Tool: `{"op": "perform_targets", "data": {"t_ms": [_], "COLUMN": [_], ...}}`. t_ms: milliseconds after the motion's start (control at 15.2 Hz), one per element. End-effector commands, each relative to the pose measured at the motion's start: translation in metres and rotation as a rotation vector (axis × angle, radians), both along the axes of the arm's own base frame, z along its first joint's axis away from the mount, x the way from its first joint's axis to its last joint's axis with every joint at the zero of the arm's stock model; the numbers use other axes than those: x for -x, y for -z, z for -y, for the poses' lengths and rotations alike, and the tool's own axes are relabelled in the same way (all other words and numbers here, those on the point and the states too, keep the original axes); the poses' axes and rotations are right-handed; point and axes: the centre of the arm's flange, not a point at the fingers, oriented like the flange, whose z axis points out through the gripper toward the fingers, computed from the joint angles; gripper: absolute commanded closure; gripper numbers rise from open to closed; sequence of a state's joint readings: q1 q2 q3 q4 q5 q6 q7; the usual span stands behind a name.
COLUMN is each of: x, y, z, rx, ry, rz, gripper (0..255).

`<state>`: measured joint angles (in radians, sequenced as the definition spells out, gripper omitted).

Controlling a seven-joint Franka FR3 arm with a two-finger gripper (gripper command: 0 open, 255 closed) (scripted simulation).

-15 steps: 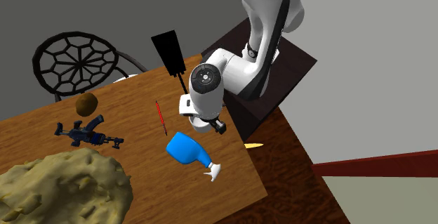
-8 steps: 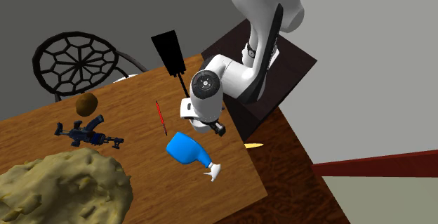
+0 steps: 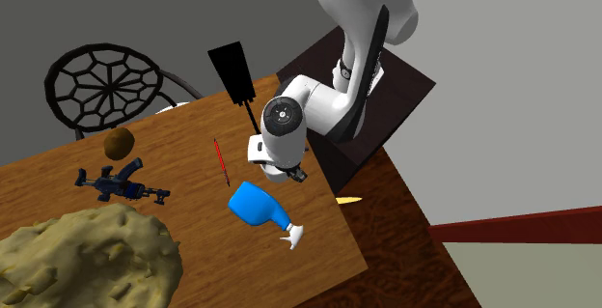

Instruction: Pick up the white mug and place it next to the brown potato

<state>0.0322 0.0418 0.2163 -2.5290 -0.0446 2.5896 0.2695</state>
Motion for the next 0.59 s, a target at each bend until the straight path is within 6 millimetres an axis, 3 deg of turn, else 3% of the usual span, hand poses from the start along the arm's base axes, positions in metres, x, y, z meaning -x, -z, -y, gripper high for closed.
{"op": "perform_targets", "data": {"t_ms": [0, 330, 528], "x": [0.0, 0.0, 0.0], "y": [0.0, 0.0, -0.016], "z": [0.0, 0.0, 0.0], "rx": [0.0, 0.0, 0.0], "ry": [0.0, 0.0, 0.0], "rz": [0.0, 0.0, 0.0], "gripper": [255, 255, 255]}}
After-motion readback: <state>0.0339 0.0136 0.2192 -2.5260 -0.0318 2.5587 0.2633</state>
